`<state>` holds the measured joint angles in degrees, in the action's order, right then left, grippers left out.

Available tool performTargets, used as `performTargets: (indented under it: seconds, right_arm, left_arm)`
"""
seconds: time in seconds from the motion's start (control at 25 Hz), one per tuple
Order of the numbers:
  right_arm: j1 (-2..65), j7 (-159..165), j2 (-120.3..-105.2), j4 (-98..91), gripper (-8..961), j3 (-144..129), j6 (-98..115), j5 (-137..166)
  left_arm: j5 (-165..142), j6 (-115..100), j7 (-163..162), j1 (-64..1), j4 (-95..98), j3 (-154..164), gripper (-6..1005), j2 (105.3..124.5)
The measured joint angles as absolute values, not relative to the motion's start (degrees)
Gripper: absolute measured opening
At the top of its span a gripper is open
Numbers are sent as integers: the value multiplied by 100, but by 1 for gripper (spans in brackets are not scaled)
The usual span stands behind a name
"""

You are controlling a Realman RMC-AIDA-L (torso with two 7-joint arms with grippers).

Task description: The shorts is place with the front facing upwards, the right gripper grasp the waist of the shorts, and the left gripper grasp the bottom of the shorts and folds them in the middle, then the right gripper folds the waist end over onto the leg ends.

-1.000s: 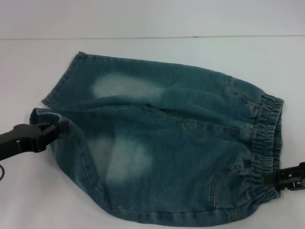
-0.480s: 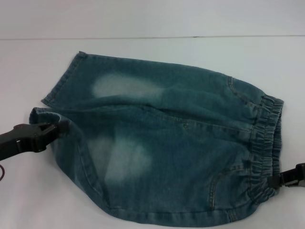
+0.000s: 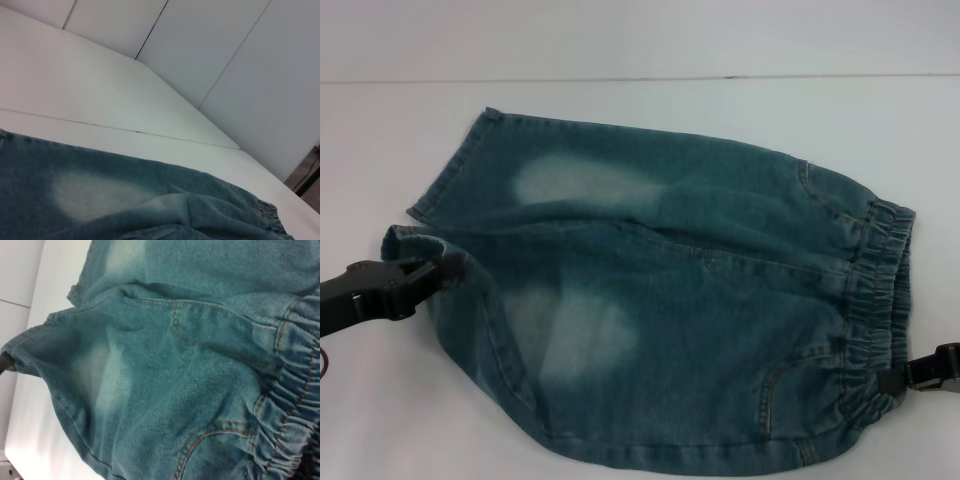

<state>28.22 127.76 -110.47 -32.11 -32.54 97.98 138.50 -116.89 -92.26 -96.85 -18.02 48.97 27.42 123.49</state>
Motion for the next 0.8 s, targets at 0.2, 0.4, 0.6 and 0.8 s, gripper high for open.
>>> performTargets:
  seconds: [0.2, 0.4, 0.6, 0.8]
  right_arm:
    - [2819, 12768, -11048, -3200, 0, -3174, 9833, 13800]
    - [2800, 12763, -11032, -3244, 0, -3060, 9937, 13609]
    - [2813, 12763, -11022, -3247, -1, -2980, 9948, 13600]
    - [2829, 12740, -11023, -3251, -1, -2893, 9949, 13536]
  left_arm:
    - [-11678, -9229, -9680, -1801, 4895, 2742, 27, 12352]
    - [-11664, -9231, -9678, -1779, 4895, 2738, 27, 12363]
    - [-11597, -9276, -9677, -1756, 4893, 2733, 28, 12380]
    - [-11419, -9436, -9672, -1750, 4877, 2733, 28, 12385]
